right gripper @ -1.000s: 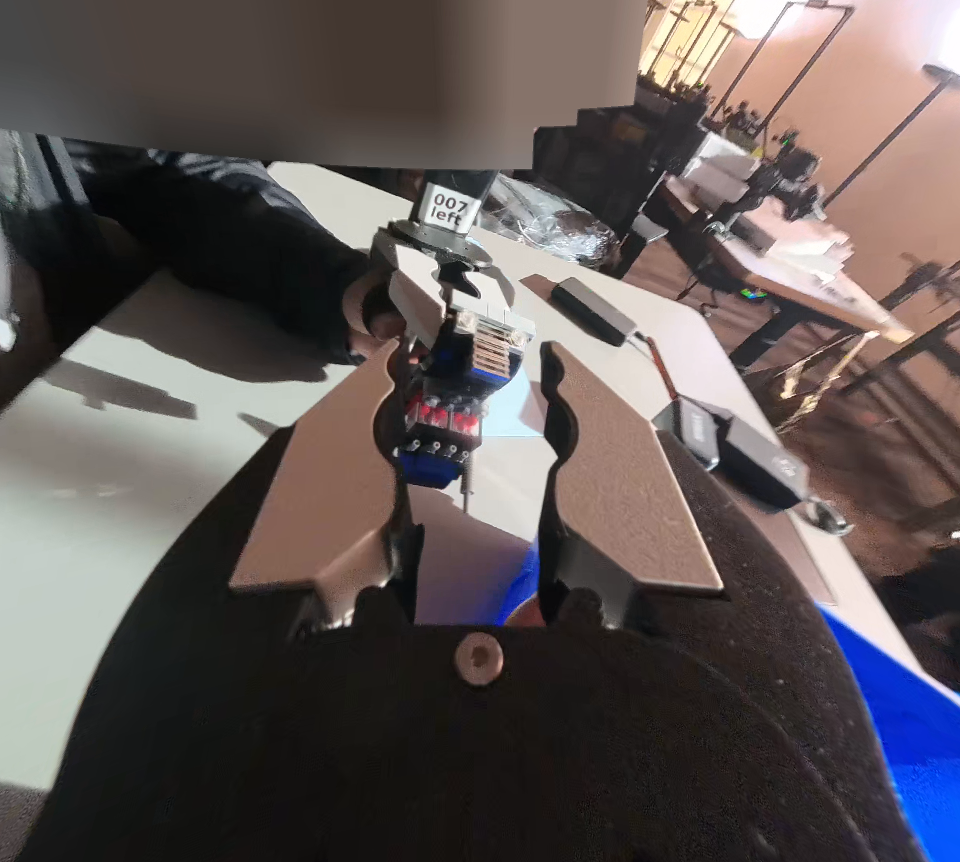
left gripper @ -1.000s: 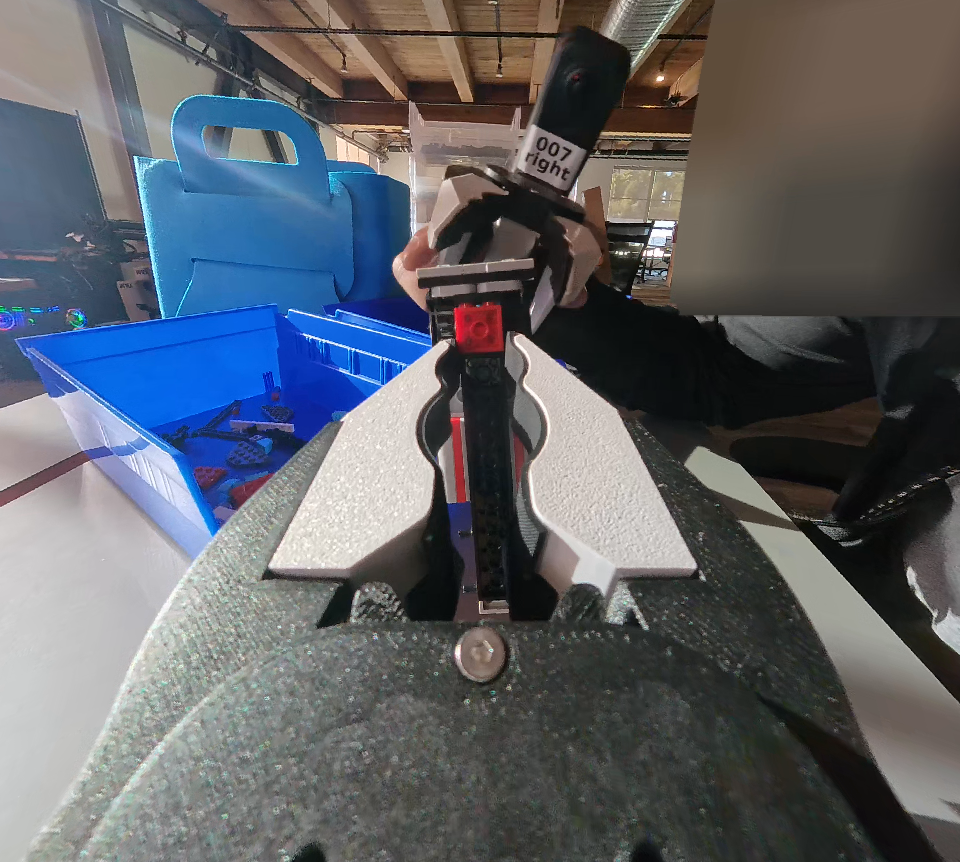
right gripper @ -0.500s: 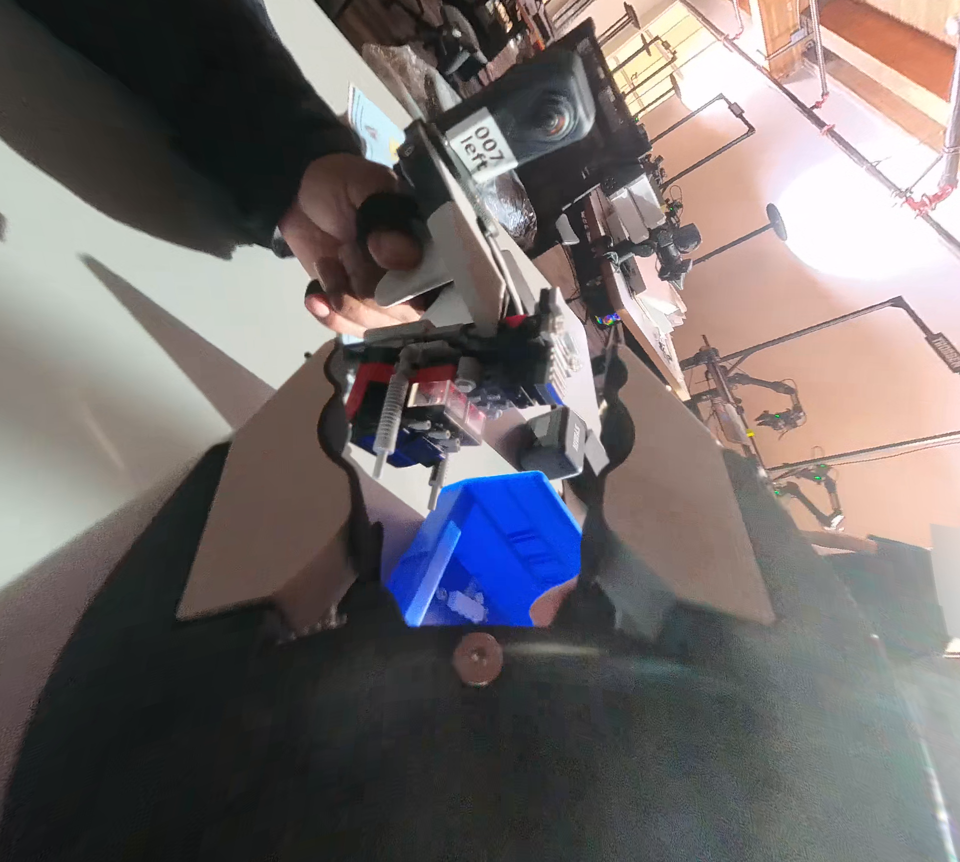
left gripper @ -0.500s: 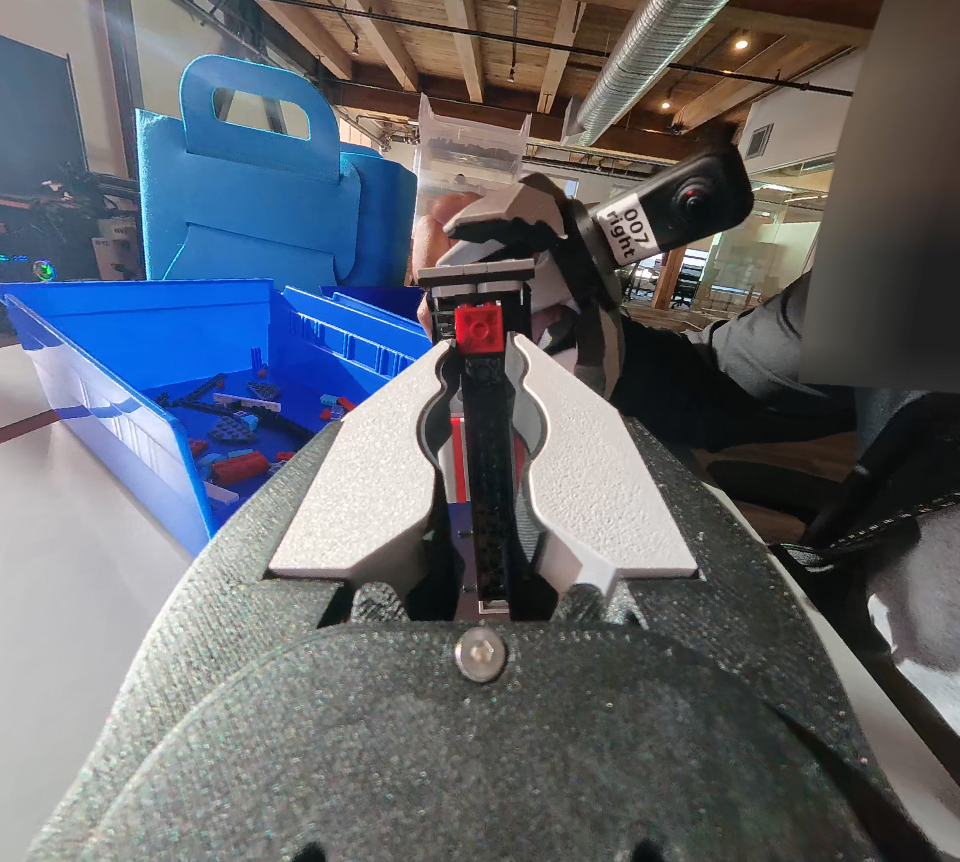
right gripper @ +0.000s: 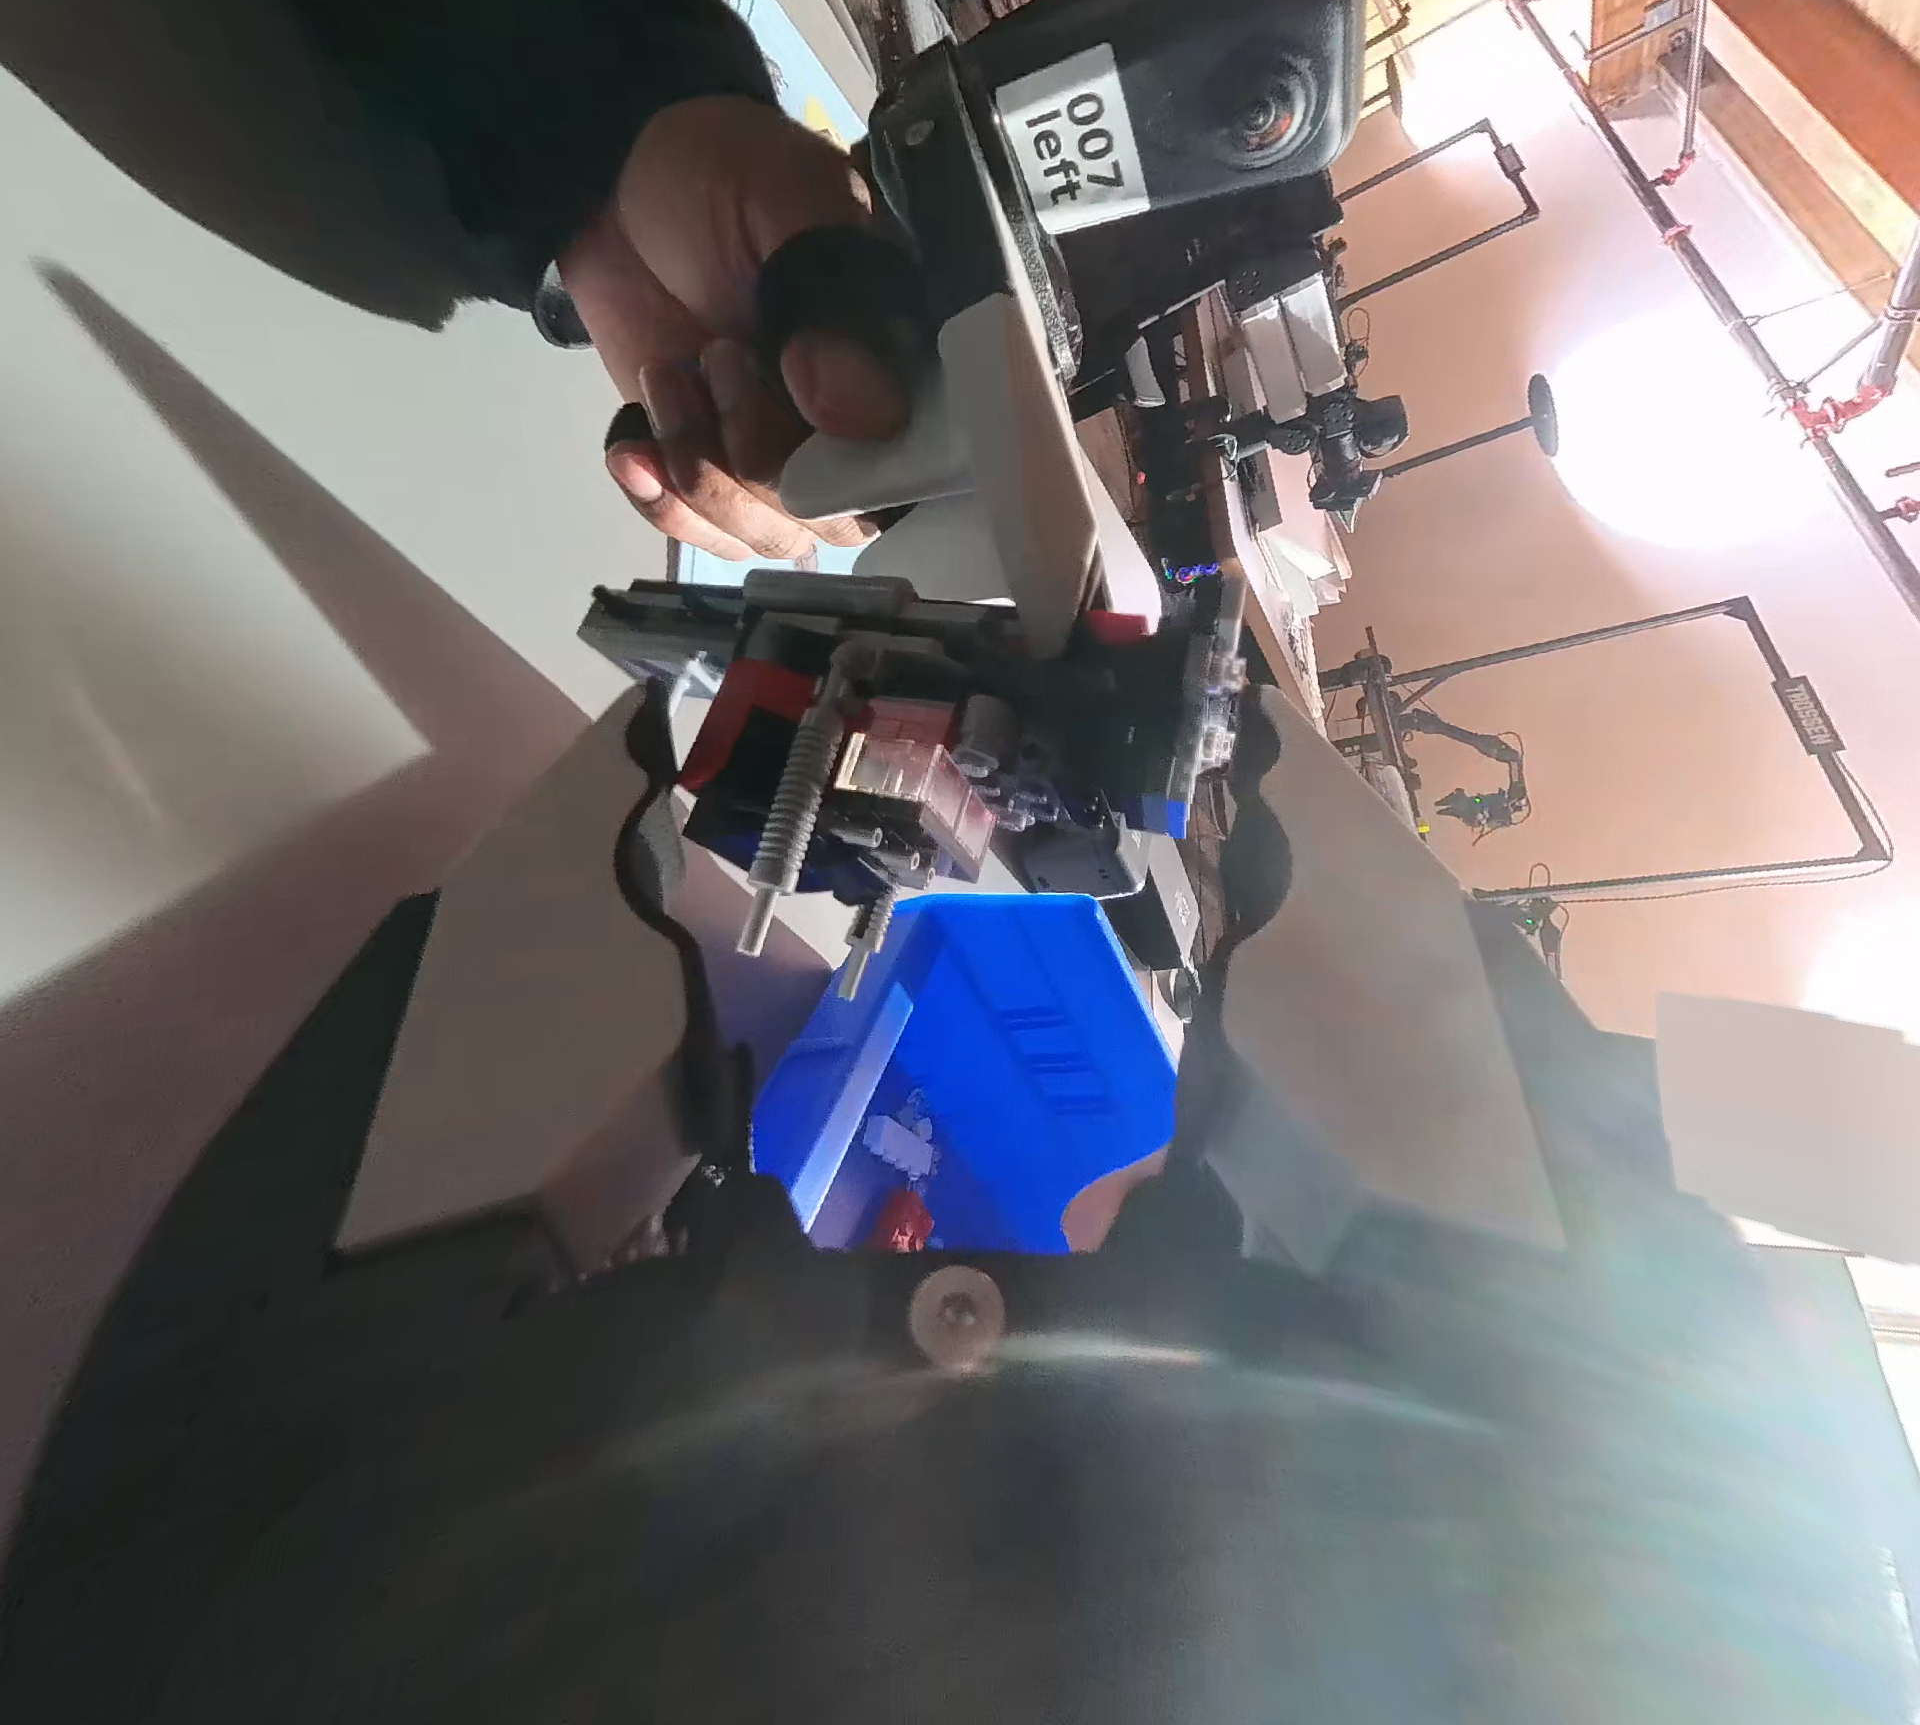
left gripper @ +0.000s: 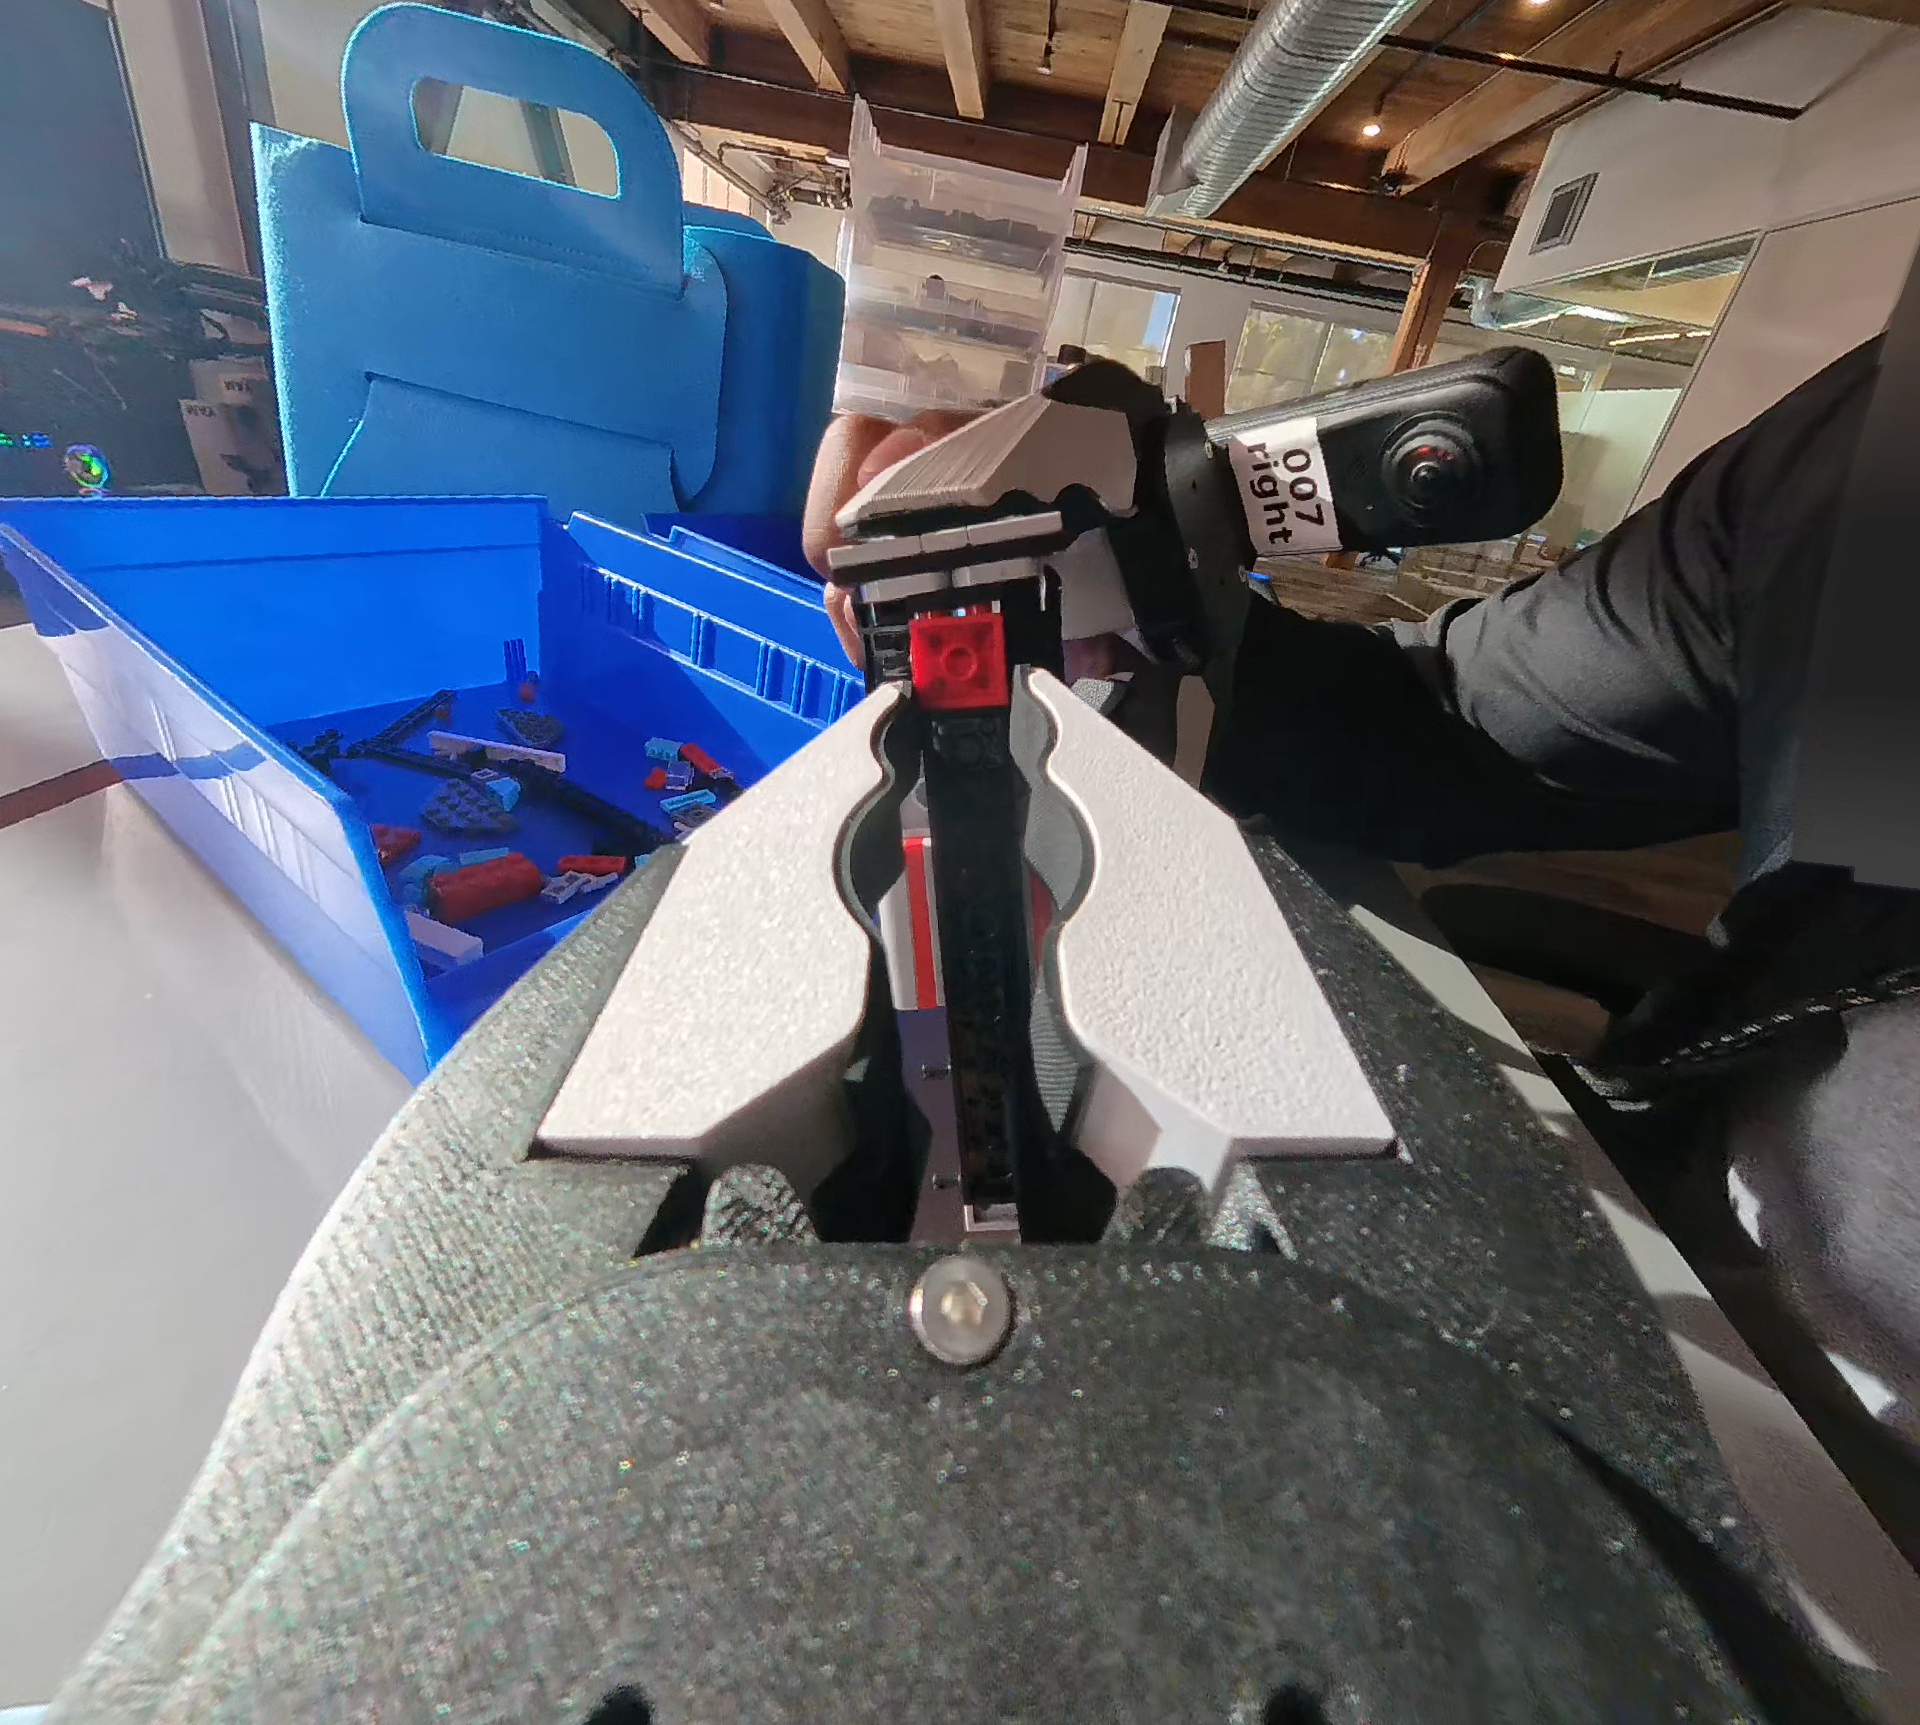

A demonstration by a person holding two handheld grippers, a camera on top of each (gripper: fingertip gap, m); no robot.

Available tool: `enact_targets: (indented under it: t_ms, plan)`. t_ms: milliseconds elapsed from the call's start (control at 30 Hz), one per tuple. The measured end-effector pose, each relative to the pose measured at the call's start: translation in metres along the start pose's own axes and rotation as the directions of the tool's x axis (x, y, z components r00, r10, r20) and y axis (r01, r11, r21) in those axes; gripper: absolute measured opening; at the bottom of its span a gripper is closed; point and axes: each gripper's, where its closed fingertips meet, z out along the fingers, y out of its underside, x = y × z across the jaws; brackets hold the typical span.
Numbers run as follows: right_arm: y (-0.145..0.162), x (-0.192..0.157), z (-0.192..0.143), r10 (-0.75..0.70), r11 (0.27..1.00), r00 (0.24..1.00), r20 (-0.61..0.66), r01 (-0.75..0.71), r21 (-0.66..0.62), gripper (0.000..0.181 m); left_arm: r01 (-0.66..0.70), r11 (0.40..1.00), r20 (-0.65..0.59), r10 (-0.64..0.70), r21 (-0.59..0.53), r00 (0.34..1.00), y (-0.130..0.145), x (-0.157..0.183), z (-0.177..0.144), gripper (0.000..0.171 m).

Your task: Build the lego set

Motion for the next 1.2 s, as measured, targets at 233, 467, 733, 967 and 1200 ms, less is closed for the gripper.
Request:
enact_targets:
  t_ms: [233, 467, 733, 967, 1200]
  plan:
    - [0.0067, -0.0011, 0.0056, -0.024, 0.999, 0.999, -0.022, 0.024, -0.03, 0.106, 0.045, 0.999, 0.022, -0.044, -0.011, 0.999, 0.0037, -0.0065, 0.0, 0.016]
    - [0.0052, -0.0011, 0.0068, -0.044, 0.999, 0.999, -0.03, 0.043, -0.029, 0.104, 0.059, 0.998, 0.023, -0.059, -0.01, 0.998, 0.0049, -0.0067, 0.0009, 0.016]
    - [0.0043, -0.0024, 0.0064, -0.031, 0.999, 0.999, -0.016, 0.03, -0.024, 0.101, 0.064, 0.998, 0.019, -0.064, -0.009, 0.998, 0.0058, -0.0063, 0.0015, 0.016]
    - [0.0024, -0.003, 0.005, -0.025, 1.0, 1.0, -0.006, 0.025, -0.017, 0.099, 0.064, 0.998, 0.016, -0.064, -0.013, 0.998, 0.0076, -0.0048, 0.0029, 0.016]
    - [0.0017, -0.003, 0.0041, -0.023, 1.0, 1.0, 0.0, 0.023, -0.019, 0.099, 0.07, 0.998, 0.014, -0.069, -0.011, 0.997, 0.0085, -0.0046, 0.0034, 0.016]
